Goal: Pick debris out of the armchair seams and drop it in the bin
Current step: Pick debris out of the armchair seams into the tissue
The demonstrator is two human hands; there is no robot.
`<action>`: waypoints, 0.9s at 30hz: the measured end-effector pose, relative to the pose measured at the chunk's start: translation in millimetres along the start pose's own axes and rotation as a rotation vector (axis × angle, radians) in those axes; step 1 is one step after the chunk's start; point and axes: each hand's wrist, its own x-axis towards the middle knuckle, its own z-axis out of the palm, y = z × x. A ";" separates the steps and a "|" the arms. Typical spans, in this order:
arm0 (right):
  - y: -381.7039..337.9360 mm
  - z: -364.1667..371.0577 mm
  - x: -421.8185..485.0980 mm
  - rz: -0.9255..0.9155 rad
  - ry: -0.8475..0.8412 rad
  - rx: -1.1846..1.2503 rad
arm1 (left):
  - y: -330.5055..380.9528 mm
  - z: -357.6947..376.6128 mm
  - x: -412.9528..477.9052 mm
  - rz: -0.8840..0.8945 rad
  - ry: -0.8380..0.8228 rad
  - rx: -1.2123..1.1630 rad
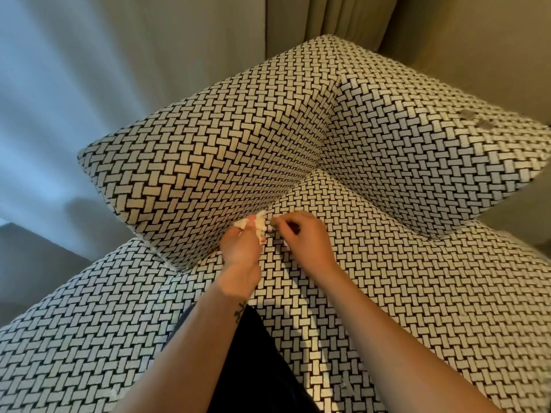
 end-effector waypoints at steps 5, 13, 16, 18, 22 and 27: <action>-12.9 -54.0 -27.1 0.059 0.058 0.012 | 7.5 20.5 -20.8 -0.057 -0.201 0.075; -3.6 -139.0 -52.1 0.141 0.238 -0.026 | 1.8 96.4 -67.5 0.061 -0.379 0.234; 11.9 -170.9 -54.1 0.182 0.348 0.027 | -2.9 131.6 -72.9 0.084 -0.481 0.274; 18.6 -189.3 -49.1 0.185 0.393 0.047 | -3.5 150.1 -70.3 0.075 -0.507 0.265; 24.0 -221.1 -23.4 0.136 0.471 0.054 | 2.5 184.6 -66.8 0.065 -0.605 0.258; 21.2 -259.0 15.2 0.021 0.617 0.002 | 25.3 230.3 -64.6 0.106 -0.697 0.244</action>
